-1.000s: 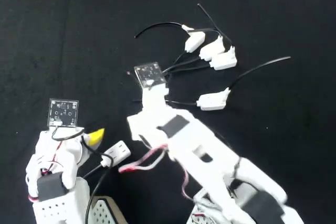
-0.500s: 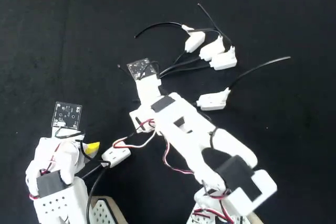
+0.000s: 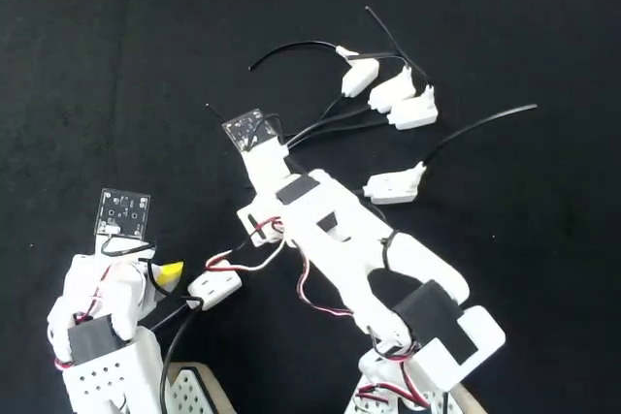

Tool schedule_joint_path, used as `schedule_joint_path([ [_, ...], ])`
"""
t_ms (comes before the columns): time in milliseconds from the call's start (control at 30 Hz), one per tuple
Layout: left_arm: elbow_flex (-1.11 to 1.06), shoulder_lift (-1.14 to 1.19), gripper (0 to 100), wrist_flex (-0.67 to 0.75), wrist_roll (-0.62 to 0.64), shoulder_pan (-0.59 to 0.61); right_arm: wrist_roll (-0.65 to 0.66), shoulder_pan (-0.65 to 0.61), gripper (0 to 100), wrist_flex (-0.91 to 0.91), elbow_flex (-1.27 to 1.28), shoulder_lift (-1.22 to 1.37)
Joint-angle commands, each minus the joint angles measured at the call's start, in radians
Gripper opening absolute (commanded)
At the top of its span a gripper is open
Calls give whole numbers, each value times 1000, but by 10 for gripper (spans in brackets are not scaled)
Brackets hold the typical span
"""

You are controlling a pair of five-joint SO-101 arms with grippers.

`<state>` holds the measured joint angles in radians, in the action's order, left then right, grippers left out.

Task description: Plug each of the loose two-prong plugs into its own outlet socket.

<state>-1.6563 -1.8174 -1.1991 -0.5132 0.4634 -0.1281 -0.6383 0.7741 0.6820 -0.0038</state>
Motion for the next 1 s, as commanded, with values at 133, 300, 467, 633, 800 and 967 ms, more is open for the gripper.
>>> schedule_joint_path([
  [133, 5, -5, 396, 18, -3, 7, -14, -26, 69, 104, -81, -2],
  [300, 5, -5, 396, 18, -2, 7, -20, -44, 71, 114, -77, 2],
  [467, 5, -5, 396, 18, -2, 7, -21, -58, 60, 138, -81, -1],
  [633, 5, -5, 396, 18, -2, 7, -21, -58, 60, 127, -85, 1],
  [800, 5, -5, 396, 18, -2, 7, -17, -52, 58, 118, -87, 5],
  [967, 5, -5, 396, 18, -2, 8, -15, -52, 10, 118, -87, -2],
])
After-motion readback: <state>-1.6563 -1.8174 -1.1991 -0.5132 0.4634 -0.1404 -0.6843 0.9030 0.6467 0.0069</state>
